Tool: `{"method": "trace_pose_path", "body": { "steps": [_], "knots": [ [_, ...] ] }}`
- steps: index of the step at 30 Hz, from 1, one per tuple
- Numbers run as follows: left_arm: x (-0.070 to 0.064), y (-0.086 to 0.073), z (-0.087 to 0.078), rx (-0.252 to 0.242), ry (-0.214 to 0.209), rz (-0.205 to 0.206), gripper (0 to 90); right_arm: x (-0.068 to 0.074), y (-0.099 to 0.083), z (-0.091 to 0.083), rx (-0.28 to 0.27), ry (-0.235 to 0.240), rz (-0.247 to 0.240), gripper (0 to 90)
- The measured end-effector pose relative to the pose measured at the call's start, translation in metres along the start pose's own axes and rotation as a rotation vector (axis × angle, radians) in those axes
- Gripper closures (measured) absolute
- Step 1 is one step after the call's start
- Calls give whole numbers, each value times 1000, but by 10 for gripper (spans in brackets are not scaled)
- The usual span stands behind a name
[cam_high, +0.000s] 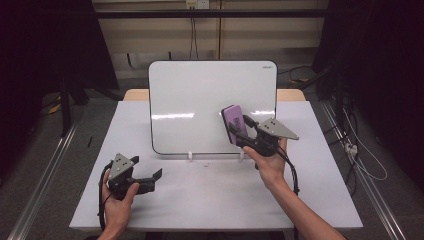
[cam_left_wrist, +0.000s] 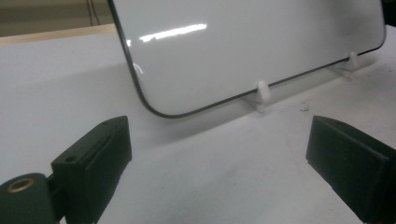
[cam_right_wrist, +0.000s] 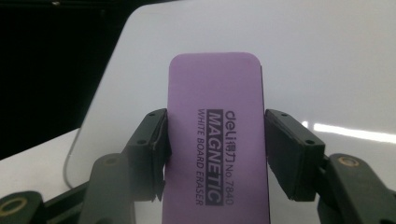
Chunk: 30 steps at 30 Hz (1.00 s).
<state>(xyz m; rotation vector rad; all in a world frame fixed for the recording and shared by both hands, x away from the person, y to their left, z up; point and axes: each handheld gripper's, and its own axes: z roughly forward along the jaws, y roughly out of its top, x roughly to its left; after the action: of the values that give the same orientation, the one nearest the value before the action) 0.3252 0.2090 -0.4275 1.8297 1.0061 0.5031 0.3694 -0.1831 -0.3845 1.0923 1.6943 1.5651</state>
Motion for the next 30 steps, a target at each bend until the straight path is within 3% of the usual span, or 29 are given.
{"method": "trace_pose_path", "body": {
  "steps": [4,8,12,16,19,21,23,30],
  "knots": [
    [0,-1,-2,-7,-1,-10,67,6,-1,1,-10,30,0,421],
    [-2,1,-4,-41,13,3,67,11,-3,3,-28,53,36,421],
    [-6,5,-1,-53,-19,3,69,15,-8,5,-47,74,90,421],
    [-14,14,9,-93,-22,-2,69,22,-11,9,-50,98,95,421],
    [-21,22,14,-104,-54,-31,67,26,-12,10,-55,118,105,421],
    [-28,26,18,-107,-75,-24,59,29,-12,10,-61,129,102,420],
    [-34,31,21,-116,-111,-44,58,31,-12,10,-60,137,99,420],
    [-48,52,31,-216,-140,-152,78,38,-17,9,-58,150,91,420]
  ]
}}
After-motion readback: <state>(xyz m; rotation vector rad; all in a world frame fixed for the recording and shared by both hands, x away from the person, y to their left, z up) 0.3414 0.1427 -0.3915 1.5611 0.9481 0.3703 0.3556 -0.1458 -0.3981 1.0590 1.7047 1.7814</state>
